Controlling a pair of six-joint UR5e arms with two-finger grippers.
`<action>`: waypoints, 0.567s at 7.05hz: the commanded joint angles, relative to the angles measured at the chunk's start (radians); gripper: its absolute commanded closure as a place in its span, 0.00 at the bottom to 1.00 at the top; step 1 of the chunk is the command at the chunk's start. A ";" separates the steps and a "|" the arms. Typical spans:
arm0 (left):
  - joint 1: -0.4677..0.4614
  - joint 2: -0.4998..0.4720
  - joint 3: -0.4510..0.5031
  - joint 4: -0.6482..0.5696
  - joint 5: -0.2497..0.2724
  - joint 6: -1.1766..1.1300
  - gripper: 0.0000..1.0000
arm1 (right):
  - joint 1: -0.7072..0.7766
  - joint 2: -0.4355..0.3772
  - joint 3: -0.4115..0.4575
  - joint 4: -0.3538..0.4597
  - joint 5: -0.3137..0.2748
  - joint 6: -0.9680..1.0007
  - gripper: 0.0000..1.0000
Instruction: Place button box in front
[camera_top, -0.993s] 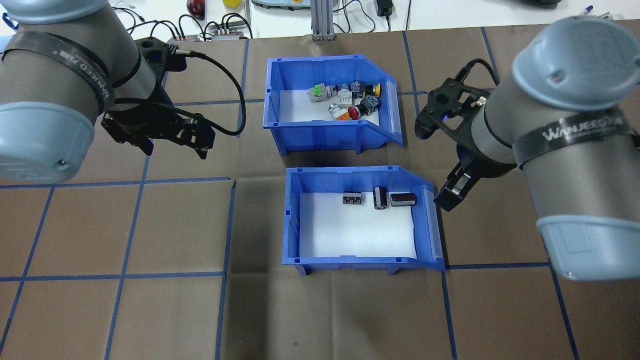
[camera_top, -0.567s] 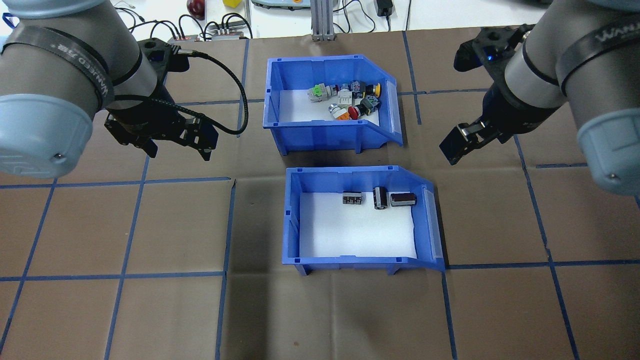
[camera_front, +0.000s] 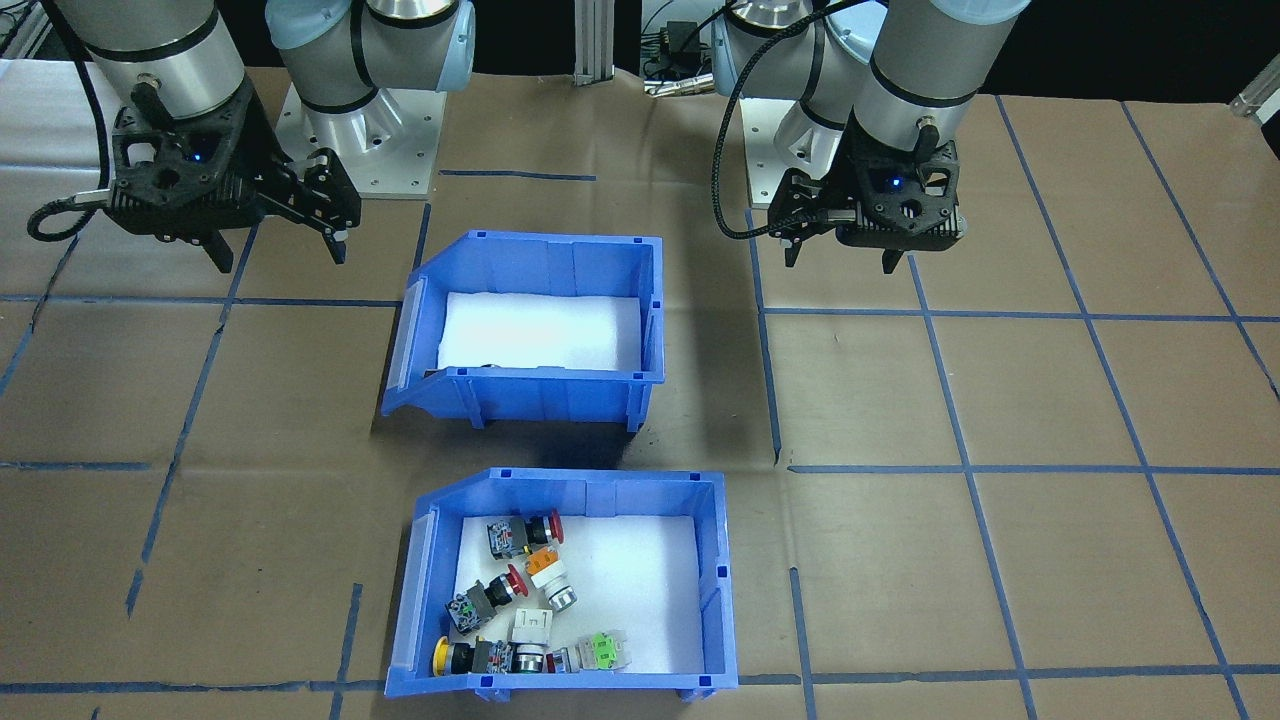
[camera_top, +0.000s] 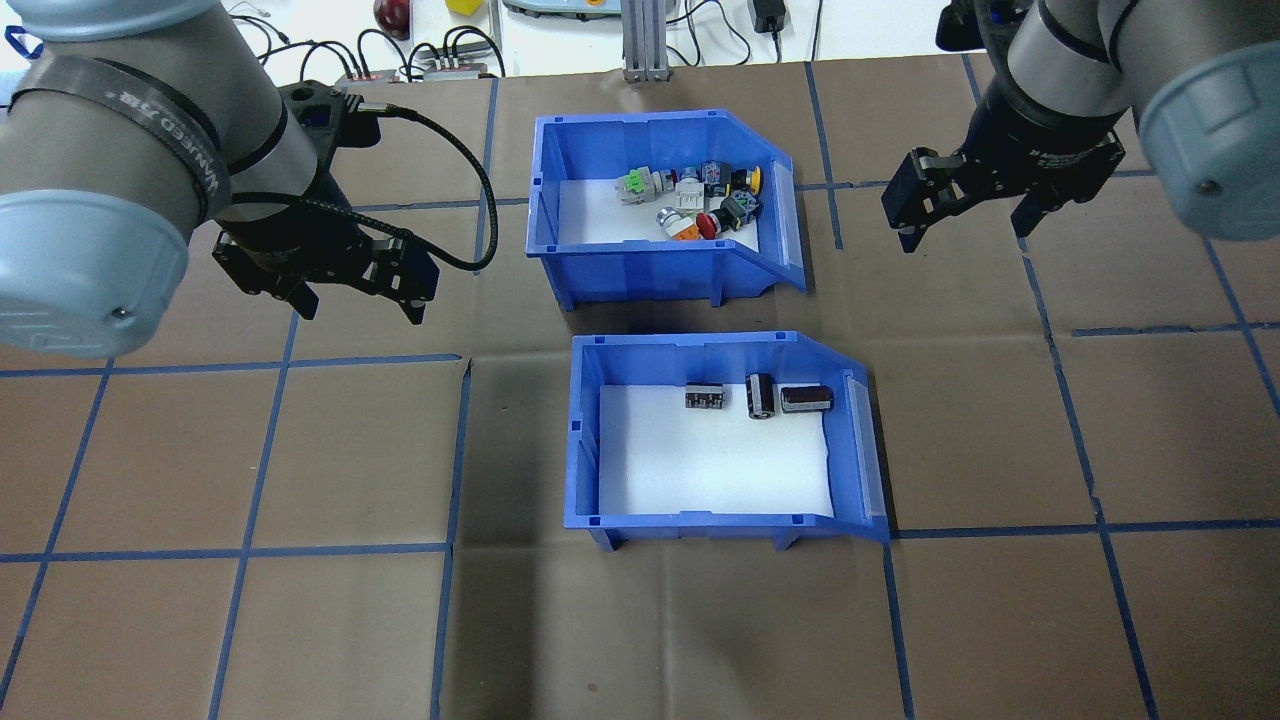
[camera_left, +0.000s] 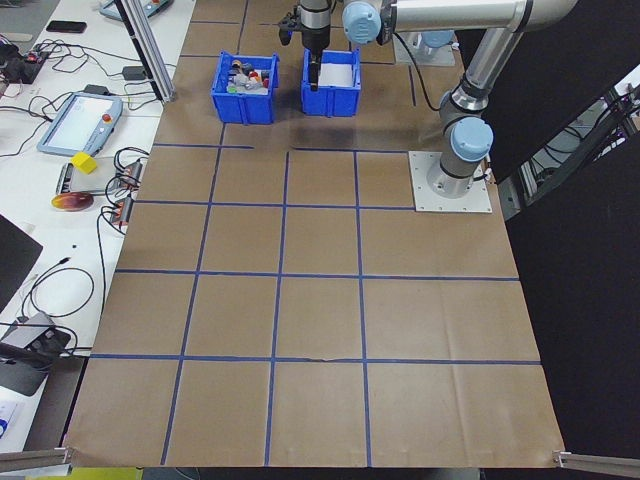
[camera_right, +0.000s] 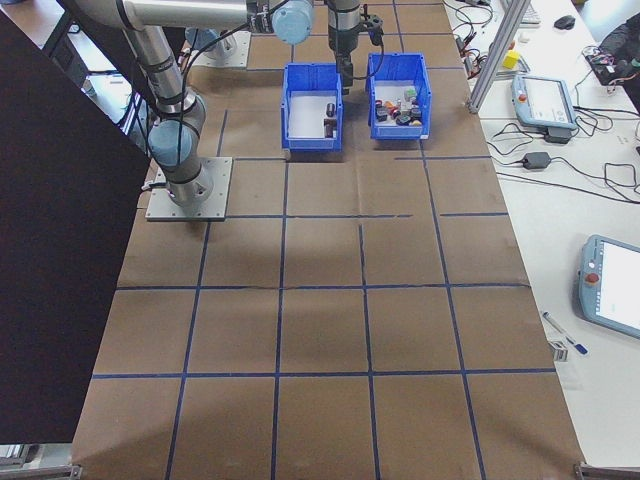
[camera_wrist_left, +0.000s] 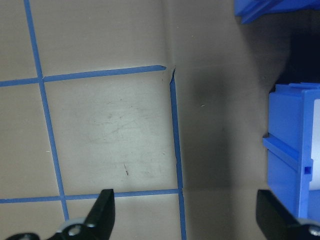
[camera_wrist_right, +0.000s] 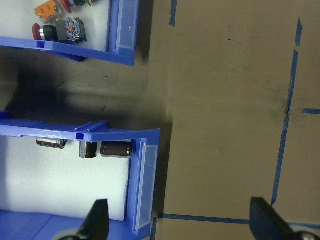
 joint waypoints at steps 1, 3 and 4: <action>0.000 0.000 -0.003 0.000 0.000 0.000 0.00 | 0.017 0.008 -0.018 0.028 0.010 0.063 0.00; 0.000 0.000 0.001 0.005 0.001 -0.006 0.00 | 0.030 0.004 -0.018 0.028 0.028 0.064 0.00; 0.000 0.000 0.001 0.005 0.000 -0.007 0.00 | 0.030 0.002 -0.018 0.026 0.017 0.064 0.00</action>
